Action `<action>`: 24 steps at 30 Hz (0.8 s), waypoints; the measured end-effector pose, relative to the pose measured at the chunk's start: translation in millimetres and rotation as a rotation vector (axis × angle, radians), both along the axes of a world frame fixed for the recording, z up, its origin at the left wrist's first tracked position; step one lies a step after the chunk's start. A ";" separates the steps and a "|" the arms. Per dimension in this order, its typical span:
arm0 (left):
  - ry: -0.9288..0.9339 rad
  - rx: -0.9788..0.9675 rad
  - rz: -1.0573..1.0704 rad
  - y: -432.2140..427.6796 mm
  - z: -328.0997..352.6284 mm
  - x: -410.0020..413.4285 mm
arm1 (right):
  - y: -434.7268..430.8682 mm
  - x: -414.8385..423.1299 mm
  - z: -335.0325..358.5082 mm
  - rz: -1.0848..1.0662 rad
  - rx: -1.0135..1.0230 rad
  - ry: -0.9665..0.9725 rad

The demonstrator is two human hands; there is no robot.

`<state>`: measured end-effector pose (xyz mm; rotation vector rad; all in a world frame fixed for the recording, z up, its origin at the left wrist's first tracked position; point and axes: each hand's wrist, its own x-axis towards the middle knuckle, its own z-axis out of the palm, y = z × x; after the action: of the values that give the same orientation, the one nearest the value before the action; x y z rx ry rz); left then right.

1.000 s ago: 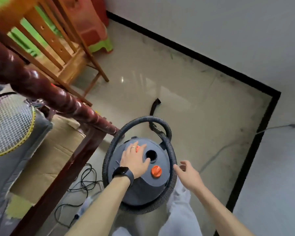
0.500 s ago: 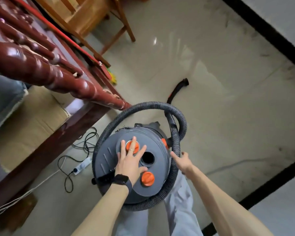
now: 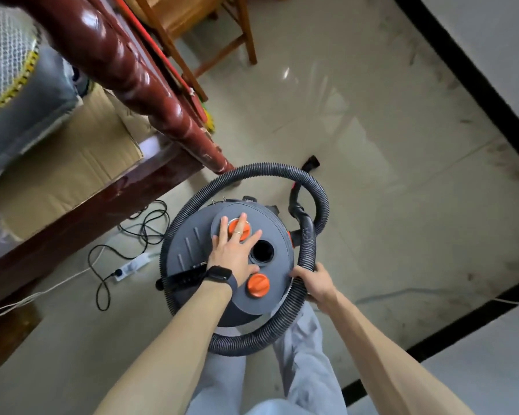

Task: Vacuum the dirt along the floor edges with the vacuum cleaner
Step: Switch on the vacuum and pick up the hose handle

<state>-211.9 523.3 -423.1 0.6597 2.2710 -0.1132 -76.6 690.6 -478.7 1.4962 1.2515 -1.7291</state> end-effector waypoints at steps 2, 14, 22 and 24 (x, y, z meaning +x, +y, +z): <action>-0.013 0.006 -0.003 -1.2 3.4 -1.5 | -2.7 5.6 13.7 -0.048 -0.019 0.022; -0.484 0.530 0.711 -36.6 122.6 55.4 | -50.1 -11.6 186.6 -0.339 -0.505 0.339; -0.225 0.629 0.386 -125.8 269.5 26.3 | -106.7 -18.0 304.3 -0.762 -0.673 0.605; -0.159 0.658 0.353 -142.6 293.2 27.1 | -123.1 -36.9 330.0 -0.866 -0.673 0.634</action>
<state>-184.8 380.6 -129.9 0.5488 2.2181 0.8552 -113.5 567.6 -148.7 1.1403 0.0836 -2.9459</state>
